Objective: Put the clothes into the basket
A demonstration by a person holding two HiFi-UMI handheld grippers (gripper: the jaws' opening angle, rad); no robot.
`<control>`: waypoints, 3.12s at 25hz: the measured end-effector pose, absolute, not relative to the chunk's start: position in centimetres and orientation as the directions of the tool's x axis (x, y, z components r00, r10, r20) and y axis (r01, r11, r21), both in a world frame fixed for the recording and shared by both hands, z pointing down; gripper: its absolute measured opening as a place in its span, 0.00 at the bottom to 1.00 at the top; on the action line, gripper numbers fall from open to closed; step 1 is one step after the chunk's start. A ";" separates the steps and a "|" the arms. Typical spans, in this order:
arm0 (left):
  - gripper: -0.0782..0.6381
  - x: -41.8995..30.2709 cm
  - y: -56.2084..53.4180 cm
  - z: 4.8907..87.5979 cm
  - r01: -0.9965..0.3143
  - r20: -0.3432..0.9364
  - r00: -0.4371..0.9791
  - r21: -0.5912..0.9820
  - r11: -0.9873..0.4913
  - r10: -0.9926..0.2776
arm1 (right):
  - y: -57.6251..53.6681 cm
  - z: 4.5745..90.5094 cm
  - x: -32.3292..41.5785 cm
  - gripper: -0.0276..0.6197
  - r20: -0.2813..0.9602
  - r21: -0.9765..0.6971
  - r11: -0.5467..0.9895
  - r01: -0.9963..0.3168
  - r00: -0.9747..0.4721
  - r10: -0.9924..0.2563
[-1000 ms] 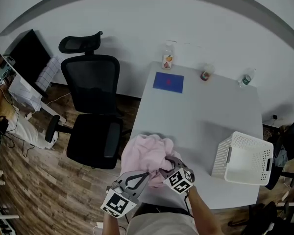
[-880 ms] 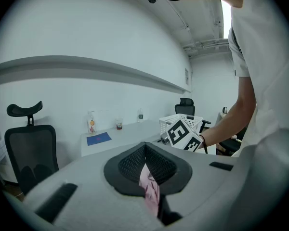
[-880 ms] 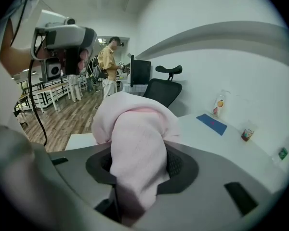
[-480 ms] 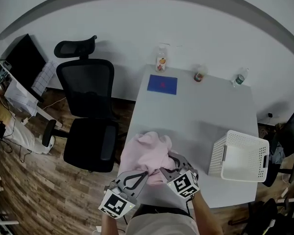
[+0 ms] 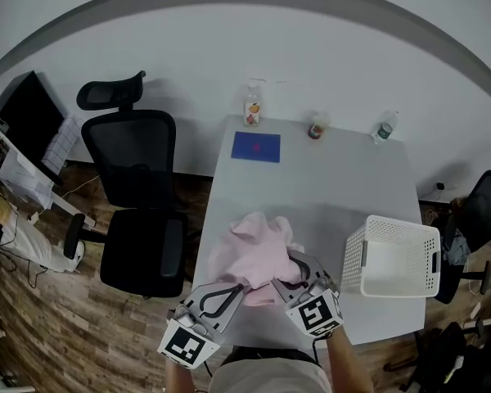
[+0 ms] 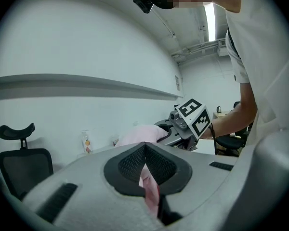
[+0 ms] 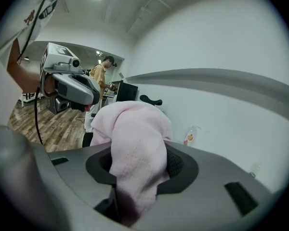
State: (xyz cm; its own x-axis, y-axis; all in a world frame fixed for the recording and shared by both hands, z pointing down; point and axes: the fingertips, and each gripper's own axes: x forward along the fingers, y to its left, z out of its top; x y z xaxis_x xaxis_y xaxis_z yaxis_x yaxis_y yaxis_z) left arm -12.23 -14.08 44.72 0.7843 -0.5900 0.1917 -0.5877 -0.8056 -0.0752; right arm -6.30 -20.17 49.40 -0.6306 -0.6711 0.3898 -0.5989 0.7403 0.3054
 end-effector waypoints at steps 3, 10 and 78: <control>0.12 -11.5 -14.3 43.7 -0.567 0.173 0.800 -0.098 -0.818 -0.575 | -20.3 47.4 -5.3 0.32 0.358 0.338 0.711 -0.616 -0.615 -0.703; 0.12 -9.2 -15.0 40.6 -0.506 0.093 0.845 -0.173 -0.845 -0.526 | -20.5 43.4 -2.4 0.32 0.297 0.404 0.631 -0.662 -0.557 -0.775; 0.12 23.3 -12.3 27.9 -0.064 -0.067 0.997 -0.437 -0.897 -0.038 | -10.3 7.2 36.6 0.32 -0.211 0.779 -0.213 -0.590 0.074 -0.975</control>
